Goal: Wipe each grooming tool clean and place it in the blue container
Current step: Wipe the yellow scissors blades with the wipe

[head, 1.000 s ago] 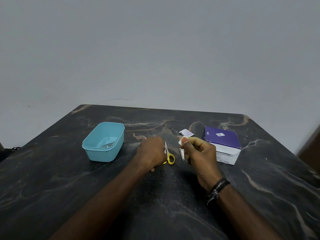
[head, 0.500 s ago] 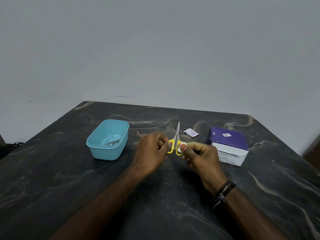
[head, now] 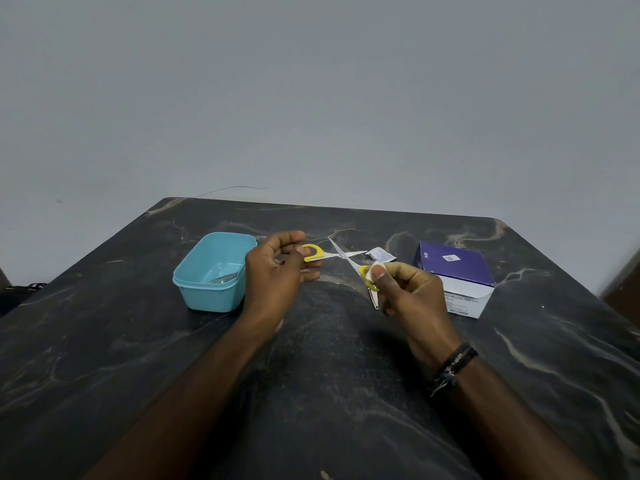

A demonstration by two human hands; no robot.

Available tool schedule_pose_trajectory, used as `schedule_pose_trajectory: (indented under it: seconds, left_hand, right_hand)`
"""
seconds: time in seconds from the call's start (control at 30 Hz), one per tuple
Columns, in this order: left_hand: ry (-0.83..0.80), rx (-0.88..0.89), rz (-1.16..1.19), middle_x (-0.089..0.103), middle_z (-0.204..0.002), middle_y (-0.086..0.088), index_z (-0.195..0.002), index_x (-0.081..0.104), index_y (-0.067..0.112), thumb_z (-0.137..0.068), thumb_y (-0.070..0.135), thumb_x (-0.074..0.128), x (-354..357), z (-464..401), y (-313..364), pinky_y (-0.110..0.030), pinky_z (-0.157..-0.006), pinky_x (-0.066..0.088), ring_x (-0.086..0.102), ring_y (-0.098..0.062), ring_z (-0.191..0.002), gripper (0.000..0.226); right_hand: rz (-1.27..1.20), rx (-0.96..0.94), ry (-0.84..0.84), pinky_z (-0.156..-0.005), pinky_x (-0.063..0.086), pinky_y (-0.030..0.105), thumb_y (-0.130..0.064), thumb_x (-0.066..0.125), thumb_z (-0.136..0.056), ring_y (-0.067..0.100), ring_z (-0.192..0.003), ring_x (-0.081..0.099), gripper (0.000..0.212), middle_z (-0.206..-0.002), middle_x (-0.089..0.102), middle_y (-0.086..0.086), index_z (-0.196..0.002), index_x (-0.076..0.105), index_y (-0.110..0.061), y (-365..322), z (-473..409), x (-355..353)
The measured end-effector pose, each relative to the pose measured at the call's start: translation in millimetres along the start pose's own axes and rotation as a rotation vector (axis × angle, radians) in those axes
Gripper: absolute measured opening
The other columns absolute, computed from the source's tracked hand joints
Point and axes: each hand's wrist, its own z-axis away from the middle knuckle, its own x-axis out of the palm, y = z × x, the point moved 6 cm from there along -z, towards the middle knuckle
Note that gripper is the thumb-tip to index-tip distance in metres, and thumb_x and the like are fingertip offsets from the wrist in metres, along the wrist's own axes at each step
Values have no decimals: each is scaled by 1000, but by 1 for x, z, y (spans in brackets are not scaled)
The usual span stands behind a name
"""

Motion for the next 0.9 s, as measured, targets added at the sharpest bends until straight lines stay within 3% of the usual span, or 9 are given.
schedule_pose_trajectory:
  seconds: [0.13, 0.3, 0.4, 0.63, 0.9]
  left_hand:
    - [45, -123, 262, 71, -100, -18, -109, 60, 7, -94, 3, 57, -1, 0, -5, -35, -69, 61, 73, -31, -86, 15]
    - [88, -212, 425, 69, -86, -13, -95, 61, 6, -96, 9, 57, -2, 2, -7, -30, -59, 60, 73, -21, -67, 6]
    - [88, -283, 507, 68, -81, -11, -86, 61, 4, -95, 16, 58, 0, 3, -11, -30, -62, 61, 72, -17, -64, 15]
    - [-116, -304, 375, 74, -92, -17, -98, 65, 0, -94, 13, 58, 19, 18, -18, -33, -70, 62, 74, -25, -83, 16]
    - [-110, -287, 270, 75, -92, -18, -105, 59, -2, -102, 19, 45, 19, 19, -14, -36, -67, 61, 74, -30, -84, 26]
  right_hand:
    - [10, -21, -59, -47, 34, 18, -16, 61, -93, 8, -52, 41, 17, -55, 60, -9, -87, 72, -6, -3, 3, 4]
    - [-36, -36, -156, -45, 34, 19, -16, 58, -95, 9, -51, 40, 20, -57, 58, -7, -82, 70, -7, -6, 10, 15]
    - [-50, -29, -194, -46, 36, 20, -17, 58, -94, 10, -52, 43, 19, -59, 58, -5, -79, 69, -9, -5, 11, 18]
    - [-43, -33, -227, -48, 41, 22, -16, 59, -93, 12, -57, 46, 17, -64, 60, -1, -84, 68, -5, -4, 12, 18]
    - [-10, -18, -300, -47, 40, 21, -25, 59, -90, 11, -55, 46, 22, -66, 60, 2, -82, 69, -8, -5, 15, 25]
